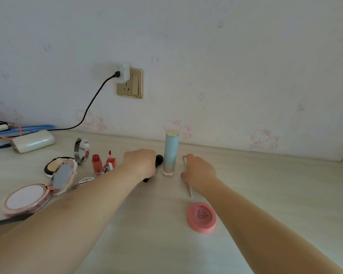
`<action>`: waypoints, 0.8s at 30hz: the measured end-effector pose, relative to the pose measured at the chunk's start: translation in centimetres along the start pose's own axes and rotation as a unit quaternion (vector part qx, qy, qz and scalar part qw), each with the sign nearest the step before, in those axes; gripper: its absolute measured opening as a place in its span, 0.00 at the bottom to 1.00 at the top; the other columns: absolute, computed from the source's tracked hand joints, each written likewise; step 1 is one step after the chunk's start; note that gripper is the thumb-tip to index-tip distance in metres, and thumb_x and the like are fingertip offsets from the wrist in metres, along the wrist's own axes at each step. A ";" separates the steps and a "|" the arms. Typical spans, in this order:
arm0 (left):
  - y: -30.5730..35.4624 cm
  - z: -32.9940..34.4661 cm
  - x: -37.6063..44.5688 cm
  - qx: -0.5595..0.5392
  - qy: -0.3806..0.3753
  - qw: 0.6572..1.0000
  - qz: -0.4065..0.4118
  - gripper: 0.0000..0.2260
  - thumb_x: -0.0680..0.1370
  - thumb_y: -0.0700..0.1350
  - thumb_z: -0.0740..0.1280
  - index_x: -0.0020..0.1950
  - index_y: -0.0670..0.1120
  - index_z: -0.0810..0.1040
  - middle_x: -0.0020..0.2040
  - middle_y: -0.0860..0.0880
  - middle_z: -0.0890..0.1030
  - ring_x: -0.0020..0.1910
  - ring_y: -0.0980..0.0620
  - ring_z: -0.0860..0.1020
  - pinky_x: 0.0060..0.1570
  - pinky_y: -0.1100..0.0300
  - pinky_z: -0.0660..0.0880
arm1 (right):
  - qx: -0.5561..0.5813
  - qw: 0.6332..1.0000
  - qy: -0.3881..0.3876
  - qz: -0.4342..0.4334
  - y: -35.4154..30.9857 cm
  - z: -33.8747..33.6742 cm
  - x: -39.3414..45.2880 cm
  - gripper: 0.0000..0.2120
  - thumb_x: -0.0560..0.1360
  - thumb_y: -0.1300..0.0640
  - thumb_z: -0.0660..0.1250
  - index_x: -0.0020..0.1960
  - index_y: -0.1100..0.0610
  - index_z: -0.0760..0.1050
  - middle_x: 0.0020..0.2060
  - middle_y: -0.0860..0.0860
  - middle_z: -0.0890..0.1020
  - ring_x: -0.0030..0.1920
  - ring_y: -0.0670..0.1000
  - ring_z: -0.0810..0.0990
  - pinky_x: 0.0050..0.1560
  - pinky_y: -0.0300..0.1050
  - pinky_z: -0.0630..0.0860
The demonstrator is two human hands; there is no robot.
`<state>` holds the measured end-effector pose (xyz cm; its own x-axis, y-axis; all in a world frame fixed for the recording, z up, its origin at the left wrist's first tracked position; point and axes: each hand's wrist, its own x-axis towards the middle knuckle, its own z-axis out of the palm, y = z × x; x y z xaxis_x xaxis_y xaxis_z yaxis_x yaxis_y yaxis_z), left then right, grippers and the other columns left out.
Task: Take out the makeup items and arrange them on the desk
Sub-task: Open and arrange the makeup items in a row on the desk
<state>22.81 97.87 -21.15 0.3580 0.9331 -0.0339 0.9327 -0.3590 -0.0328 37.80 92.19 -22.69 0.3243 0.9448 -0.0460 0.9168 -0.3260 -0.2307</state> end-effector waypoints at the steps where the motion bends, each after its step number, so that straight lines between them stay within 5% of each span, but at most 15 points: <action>1: 0.1 0.1 0.3 -0.002 -0.002 1.000 0.005 0.07 0.75 0.46 0.63 0.52 0.47 0.73 0.51 0.48 0.78 0.49 0.46 0.75 0.44 0.57 0.65 | -0.005 1.000 0.001 0.005 -0.1 0.1 0.4 0.19 0.75 0.57 0.62 0.65 0.55 0.65 0.57 0.55 0.74 0.58 0.57 0.74 0.45 0.46 0.69; 8: -0.2 0.6 1.6 -0.022 0.007 1.000 -0.005 0.14 0.73 0.40 0.64 0.58 0.43 0.68 0.53 0.45 0.77 0.47 0.44 0.76 0.41 0.56 0.68 | -0.021 1.000 0.006 0.014 -0.8 0.7 1.8 0.15 0.76 0.61 0.58 0.62 0.59 0.65 0.58 0.57 0.74 0.60 0.59 0.73 0.46 0.46 0.67; 14: -1.0 -0.2 1.3 -0.080 0.054 0.995 0.017 0.15 0.72 0.38 0.64 0.56 0.41 0.64 0.35 0.48 0.69 0.38 0.44 0.72 0.35 0.57 0.66 | -0.100 0.995 0.014 0.004 -0.9 0.7 1.7 0.14 0.77 0.59 0.57 0.62 0.59 0.65 0.59 0.56 0.76 0.60 0.58 0.75 0.46 0.45 0.66; 19: -3.2 -2.5 -0.2 -0.128 0.103 0.986 0.020 0.14 0.72 0.40 0.65 0.53 0.40 0.64 0.36 0.47 0.72 0.37 0.44 0.74 0.33 0.57 0.67 | -0.142 0.990 -0.002 0.007 -1.1 0.4 1.5 0.15 0.76 0.57 0.59 0.63 0.58 0.66 0.58 0.54 0.77 0.59 0.55 0.75 0.46 0.43 0.66; 24: -4.9 -4.3 -2.6 -0.149 0.139 0.978 0.036 0.15 0.73 0.42 0.65 0.56 0.42 0.65 0.43 0.44 0.81 0.38 0.44 0.80 0.37 0.54 0.74 | -0.007 0.998 0.046 0.048 -1.0 -0.7 0.8 0.13 0.75 0.58 0.59 0.59 0.57 0.69 0.54 0.54 0.78 0.54 0.57 0.77 0.44 0.44 0.68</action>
<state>17.50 97.32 -16.63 0.3822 0.8897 0.2497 0.8609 -0.4410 0.2535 37.33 93.29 -21.79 0.4296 0.9027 0.0223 0.8838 -0.4153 -0.2153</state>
